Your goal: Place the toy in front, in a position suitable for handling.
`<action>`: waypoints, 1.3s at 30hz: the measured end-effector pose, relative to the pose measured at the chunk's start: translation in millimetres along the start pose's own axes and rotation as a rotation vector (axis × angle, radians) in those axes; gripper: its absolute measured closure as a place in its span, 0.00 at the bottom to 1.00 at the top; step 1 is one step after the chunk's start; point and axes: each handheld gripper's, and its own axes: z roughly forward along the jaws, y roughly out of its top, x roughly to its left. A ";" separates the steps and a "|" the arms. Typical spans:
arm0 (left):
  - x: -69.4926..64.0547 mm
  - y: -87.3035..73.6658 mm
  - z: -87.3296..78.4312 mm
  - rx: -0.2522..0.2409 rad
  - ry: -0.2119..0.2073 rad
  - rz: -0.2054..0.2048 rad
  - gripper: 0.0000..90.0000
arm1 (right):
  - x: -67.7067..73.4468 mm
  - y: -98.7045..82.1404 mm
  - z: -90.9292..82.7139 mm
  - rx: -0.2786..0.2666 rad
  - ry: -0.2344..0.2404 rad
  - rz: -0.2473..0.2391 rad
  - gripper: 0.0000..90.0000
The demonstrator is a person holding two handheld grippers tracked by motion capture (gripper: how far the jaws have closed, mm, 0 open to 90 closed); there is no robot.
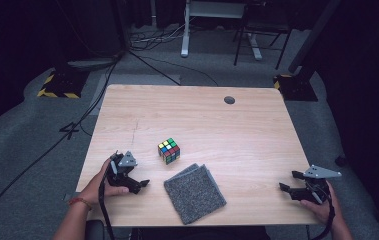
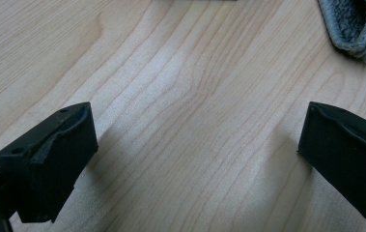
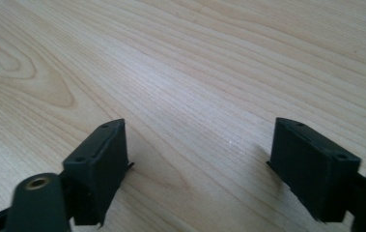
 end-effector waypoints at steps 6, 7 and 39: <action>-2.1 0.3 0.5 -0.001 0.015 -0.022 0.01 | 1.0 0.5 0.7 0.009 0.011 -0.009 0.19; -2.2 0.3 0.6 -0.002 0.017 -0.024 0.01 | 0.7 0.6 0.9 0.010 0.014 -0.008 0.19; -1.9 0.7 0.9 -0.002 0.017 -0.024 0.00 | 107.0 103.6 36.4 0.010 0.319 -0.362 0.23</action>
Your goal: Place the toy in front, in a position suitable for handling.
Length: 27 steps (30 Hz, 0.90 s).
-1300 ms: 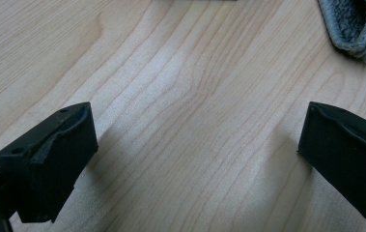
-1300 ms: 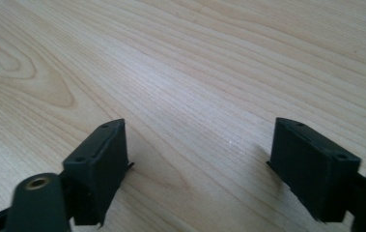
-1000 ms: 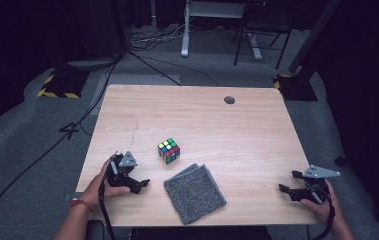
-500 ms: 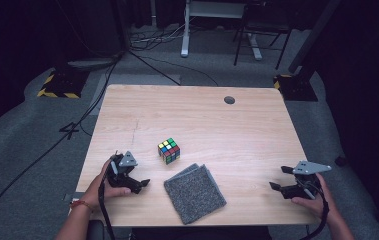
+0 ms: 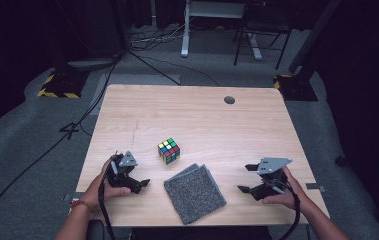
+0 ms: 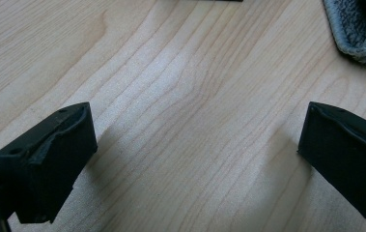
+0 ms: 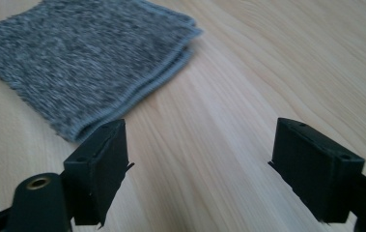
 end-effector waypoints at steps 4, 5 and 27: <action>0.0 0.0 0.0 0.000 0.000 0.000 0.00 | 13.1 19.3 22.9 0.019 0.068 -0.063 0.27; 0.0 0.0 0.0 0.000 0.000 0.000 0.00 | 13.1 19.3 22.9 0.019 0.068 -0.063 0.27; -0.3 -0.1 0.2 -0.001 -0.001 -0.002 0.01 | 37.7 33.1 94.2 0.055 0.215 -0.128 0.30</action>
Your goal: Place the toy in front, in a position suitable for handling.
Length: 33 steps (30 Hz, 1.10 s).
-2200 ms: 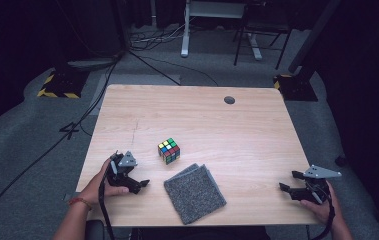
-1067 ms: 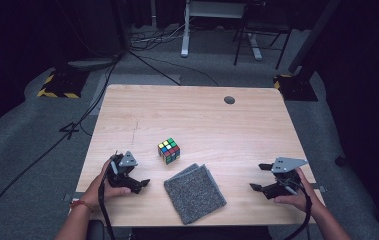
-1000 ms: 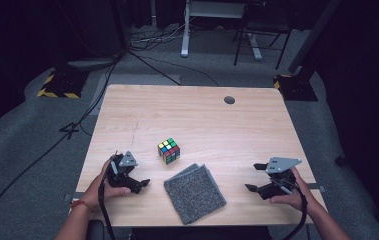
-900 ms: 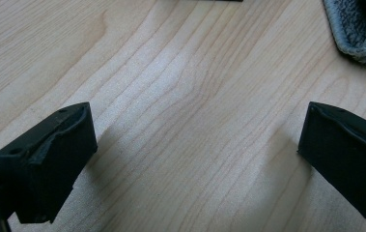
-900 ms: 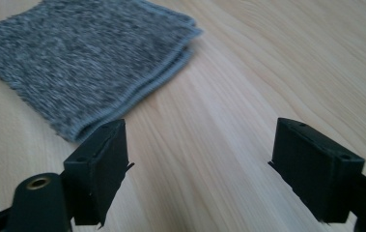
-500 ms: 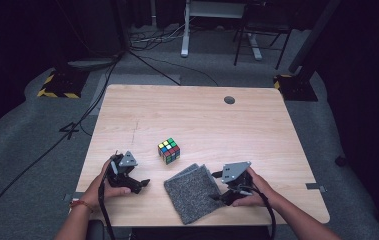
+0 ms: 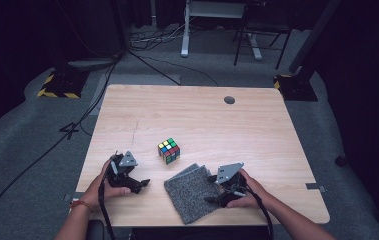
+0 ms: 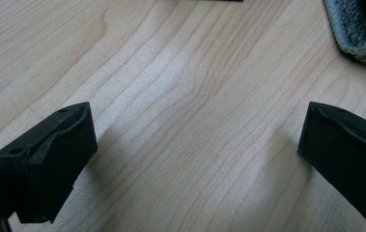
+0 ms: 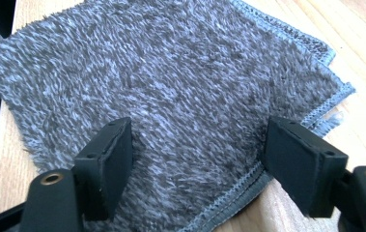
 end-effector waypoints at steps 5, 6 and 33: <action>-0.2 -0.1 -0.1 0.000 0.003 -0.001 0.01 | -4.6 -4.1 -2.3 0.000 0.008 0.013 0.29; -0.2 -0.1 -0.2 0.001 0.002 -0.001 0.01 | -5.4 -5.6 -3.1 -0.005 0.005 0.014 0.29; -4.3 9.2 7.7 0.003 0.006 -0.003 0.00 | -46.2 -61.5 -59.6 0.020 -0.144 0.173 0.29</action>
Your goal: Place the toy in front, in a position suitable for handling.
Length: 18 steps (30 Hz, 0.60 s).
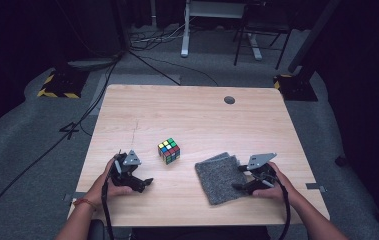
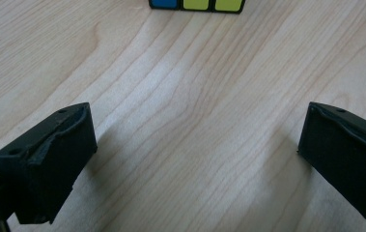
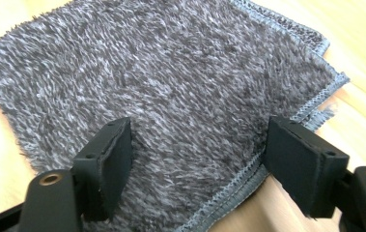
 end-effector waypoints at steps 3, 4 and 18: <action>-1.3 3.3 3.1 -0.002 0.004 -0.006 0.01 | -8.5 -5.3 -5.9 0.009 -0.018 0.021 0.29; -1.6 6.2 5.6 -0.003 0.001 -0.001 0.01 | -15.9 -10.0 -12.3 0.024 -0.049 0.040 0.27; 1.5 41.8 35.8 -0.001 0.003 0.002 0.01 | -13.7 -11.4 -27.2 -0.081 -0.079 0.053 0.28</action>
